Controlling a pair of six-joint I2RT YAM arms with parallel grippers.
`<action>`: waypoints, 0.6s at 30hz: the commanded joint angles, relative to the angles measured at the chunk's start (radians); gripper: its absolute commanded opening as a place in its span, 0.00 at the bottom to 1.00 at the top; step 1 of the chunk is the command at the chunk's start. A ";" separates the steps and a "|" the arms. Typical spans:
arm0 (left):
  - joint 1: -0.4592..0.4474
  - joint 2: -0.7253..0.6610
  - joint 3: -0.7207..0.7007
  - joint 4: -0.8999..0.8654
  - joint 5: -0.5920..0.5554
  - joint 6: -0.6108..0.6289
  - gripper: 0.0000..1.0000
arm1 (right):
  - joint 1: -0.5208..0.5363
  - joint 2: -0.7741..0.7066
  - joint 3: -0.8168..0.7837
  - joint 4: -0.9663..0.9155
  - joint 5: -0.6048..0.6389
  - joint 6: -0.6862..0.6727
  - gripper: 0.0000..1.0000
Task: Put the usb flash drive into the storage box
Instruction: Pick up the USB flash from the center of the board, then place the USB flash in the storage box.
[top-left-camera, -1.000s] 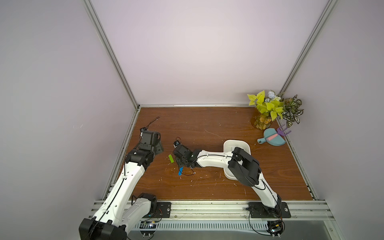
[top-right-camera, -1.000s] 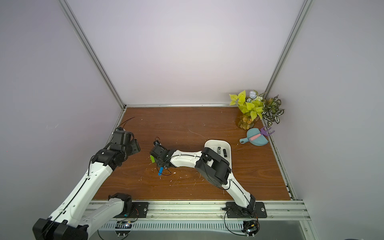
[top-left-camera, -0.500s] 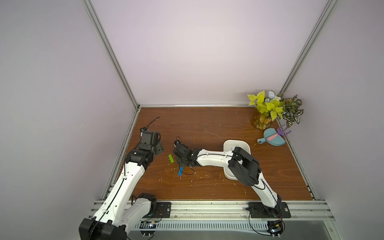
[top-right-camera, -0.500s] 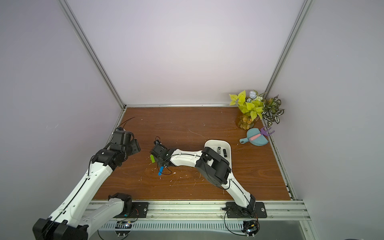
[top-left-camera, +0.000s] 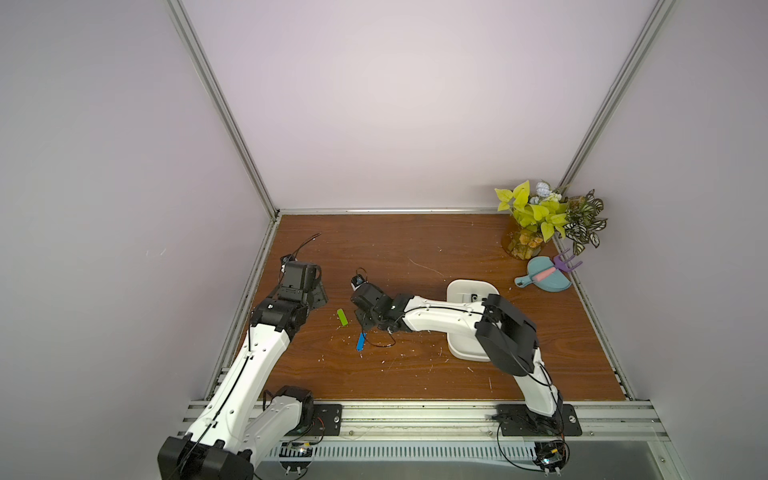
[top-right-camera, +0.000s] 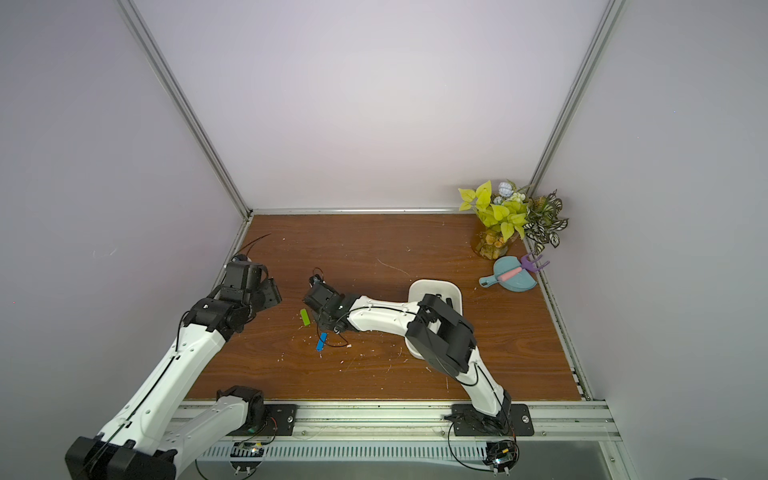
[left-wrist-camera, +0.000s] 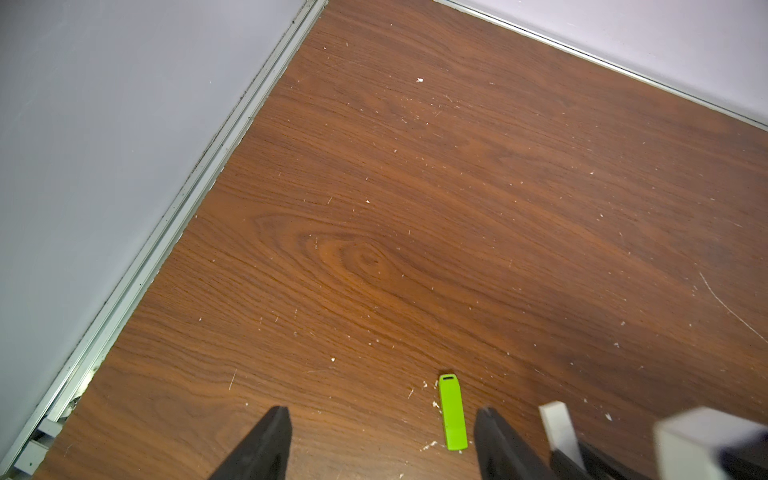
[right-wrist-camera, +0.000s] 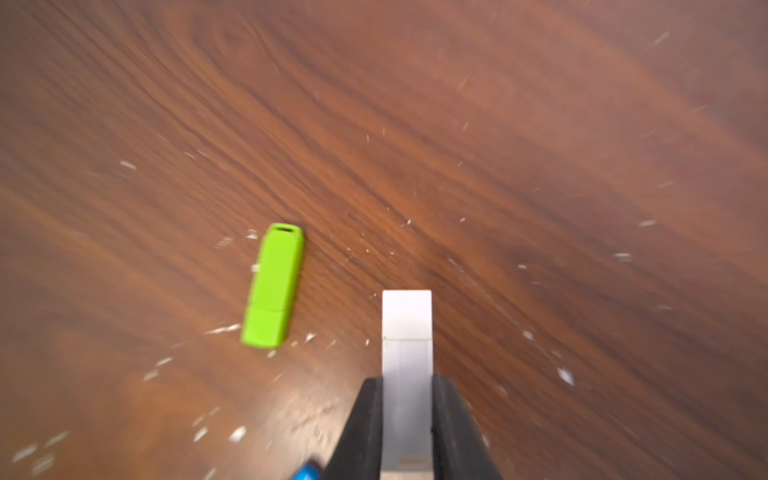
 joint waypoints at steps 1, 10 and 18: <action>0.010 0.000 -0.013 0.003 0.017 0.011 0.69 | -0.009 -0.230 -0.085 0.036 0.067 0.000 0.10; 0.012 0.006 -0.010 0.006 0.051 0.018 0.70 | -0.154 -0.916 -0.722 0.016 0.151 0.201 0.10; 0.010 0.008 -0.013 0.006 0.053 0.016 0.70 | -0.309 -1.091 -1.003 -0.043 0.033 0.301 0.11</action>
